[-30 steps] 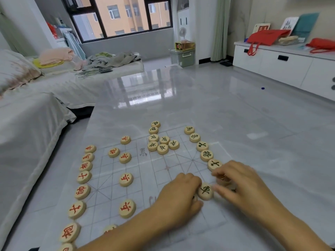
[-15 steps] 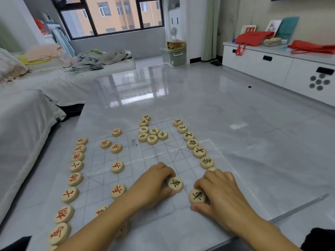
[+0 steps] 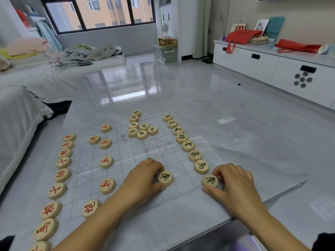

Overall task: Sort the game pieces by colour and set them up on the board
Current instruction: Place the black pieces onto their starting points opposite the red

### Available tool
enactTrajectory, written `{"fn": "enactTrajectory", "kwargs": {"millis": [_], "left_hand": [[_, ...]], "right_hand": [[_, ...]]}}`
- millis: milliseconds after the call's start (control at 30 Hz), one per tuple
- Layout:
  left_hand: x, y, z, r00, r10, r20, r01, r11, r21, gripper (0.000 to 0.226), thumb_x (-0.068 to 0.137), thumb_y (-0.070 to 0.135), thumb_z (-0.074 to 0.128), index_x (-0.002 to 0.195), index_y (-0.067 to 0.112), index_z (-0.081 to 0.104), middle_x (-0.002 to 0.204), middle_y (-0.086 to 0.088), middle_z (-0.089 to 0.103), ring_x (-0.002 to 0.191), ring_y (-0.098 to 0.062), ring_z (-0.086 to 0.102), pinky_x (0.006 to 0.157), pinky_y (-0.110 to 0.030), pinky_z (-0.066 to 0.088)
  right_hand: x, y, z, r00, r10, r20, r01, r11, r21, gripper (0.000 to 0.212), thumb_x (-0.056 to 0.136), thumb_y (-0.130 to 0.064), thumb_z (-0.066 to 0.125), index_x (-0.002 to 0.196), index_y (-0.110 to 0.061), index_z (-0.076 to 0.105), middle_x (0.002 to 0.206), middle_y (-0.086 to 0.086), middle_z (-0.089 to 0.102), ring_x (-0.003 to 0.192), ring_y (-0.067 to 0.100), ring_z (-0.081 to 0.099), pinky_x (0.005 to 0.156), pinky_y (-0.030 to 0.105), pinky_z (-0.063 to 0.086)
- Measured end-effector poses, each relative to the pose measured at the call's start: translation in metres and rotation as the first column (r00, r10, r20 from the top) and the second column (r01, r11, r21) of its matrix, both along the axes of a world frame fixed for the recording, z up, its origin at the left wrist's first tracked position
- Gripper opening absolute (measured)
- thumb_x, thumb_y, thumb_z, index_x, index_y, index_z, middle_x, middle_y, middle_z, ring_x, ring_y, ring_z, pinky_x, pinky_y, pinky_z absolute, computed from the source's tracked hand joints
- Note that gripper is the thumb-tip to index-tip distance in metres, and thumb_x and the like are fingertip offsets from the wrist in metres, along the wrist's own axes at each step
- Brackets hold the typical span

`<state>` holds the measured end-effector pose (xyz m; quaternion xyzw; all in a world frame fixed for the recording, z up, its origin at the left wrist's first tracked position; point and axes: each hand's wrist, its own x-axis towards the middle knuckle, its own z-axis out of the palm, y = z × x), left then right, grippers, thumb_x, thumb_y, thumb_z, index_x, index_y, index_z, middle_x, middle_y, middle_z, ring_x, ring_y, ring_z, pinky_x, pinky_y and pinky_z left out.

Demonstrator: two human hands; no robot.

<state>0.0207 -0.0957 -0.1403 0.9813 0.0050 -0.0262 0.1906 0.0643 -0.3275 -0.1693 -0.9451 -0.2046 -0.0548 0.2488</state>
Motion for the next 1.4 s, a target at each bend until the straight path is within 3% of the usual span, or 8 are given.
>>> {"fn": "enactTrajectory", "kwargs": {"millis": [167,533,767,900,1000,1200,1300,1400], "left_hand": [[-0.001,0.002,-0.001,0.999,0.027,-0.021,-0.028,0.998,-0.062,0.052,0.077,0.035,0.071,0.123,0.025,0.048,0.117,0.01,0.046,0.107,-0.009,0.047,0.09,-0.022,0.043],[0.001,0.004,-0.003,0.999,0.045,-0.032,-0.048,0.989,-0.137,0.04,0.076,0.031,0.074,0.11,0.025,0.055,0.107,0.011,0.045,0.1,-0.008,0.047,0.082,-0.019,0.039],[0.001,0.005,-0.004,0.997,0.059,-0.042,-0.067,0.976,-0.208,0.039,0.076,0.029,0.074,0.109,0.025,0.053,0.102,0.012,0.045,0.092,-0.005,0.044,0.069,-0.01,0.036],[0.016,0.01,0.004,0.994,0.102,-0.037,-0.108,0.959,-0.263,0.031,0.077,0.028,0.073,0.102,0.027,0.055,0.102,0.009,0.052,0.089,-0.005,0.051,0.07,-0.013,0.04],[0.052,0.023,0.008,0.976,0.215,0.02,-0.203,0.946,-0.253,0.031,0.078,0.023,0.071,0.105,0.02,0.058,0.098,0.005,0.058,0.088,-0.012,0.055,0.075,-0.024,0.045],[0.142,0.052,0.011,0.918,0.376,0.122,-0.343,0.911,-0.228,0.035,0.083,0.017,0.065,0.117,0.014,0.056,0.108,-0.005,0.059,0.092,-0.021,0.058,0.074,-0.032,0.049],[0.184,0.056,0.011,0.91,0.365,0.197,-0.356,0.931,-0.079,0.035,0.085,0.02,0.062,0.119,0.016,0.057,0.116,-0.006,0.059,0.103,-0.025,0.057,0.083,-0.035,0.047],[0.218,0.067,0.011,0.902,0.397,0.167,-0.398,0.917,-0.033,0.036,0.087,0.023,0.061,0.122,0.019,0.056,0.119,-0.004,0.06,0.11,-0.025,0.055,0.085,-0.033,0.042]], "right_hand": [[0.003,0.001,0.001,0.999,0.001,-0.032,-0.001,1.0,0.007,0.035,0.073,-0.052,0.066,0.092,-0.032,0.045,0.088,-0.014,0.044,0.089,0.01,0.04,0.077,0.026,0.024],[0.004,0.0,0.002,0.997,-0.061,-0.037,0.061,0.998,-0.006,0.039,0.069,-0.054,0.068,0.086,-0.027,0.047,0.085,-0.013,0.048,0.089,0.013,0.043,0.074,0.027,0.021],[0.003,0.0,0.007,0.997,-0.05,-0.061,0.044,0.995,-0.093,0.048,0.069,-0.065,0.06,0.097,-0.029,0.045,0.092,-0.013,0.047,0.094,0.012,0.043,0.08,0.027,0.025],[0.008,-0.004,0.013,0.997,-0.037,-0.072,0.029,0.993,-0.115,0.062,0.073,-0.07,0.048,0.12,-0.03,0.039,0.099,-0.015,0.039,0.105,0.011,0.041,0.091,0.028,0.028],[0.014,-0.004,0.018,0.996,-0.03,-0.088,0.022,0.996,-0.087,0.064,0.075,-0.071,0.038,0.124,-0.03,0.037,0.098,-0.016,0.04,0.102,0.009,0.04,0.089,0.026,0.029],[0.031,0.0,0.023,0.998,-0.04,-0.05,0.038,0.998,-0.044,0.073,0.064,-0.076,0.001,0.11,-0.038,0.042,0.094,-0.015,0.049,0.093,0.006,0.043,0.08,0.024,0.03],[0.042,0.001,0.02,0.998,-0.055,-0.037,0.053,0.996,-0.067,0.097,0.042,-0.085,-0.028,0.097,-0.043,0.039,0.089,-0.013,0.051,0.09,0.004,0.044,0.077,0.022,0.031],[0.051,0.003,0.015,0.995,-0.07,-0.064,0.062,0.991,-0.117,0.109,0.029,-0.083,-0.036,0.097,-0.045,0.04,0.093,-0.014,0.051,0.092,0.004,0.044,0.078,0.021,0.032]]}}
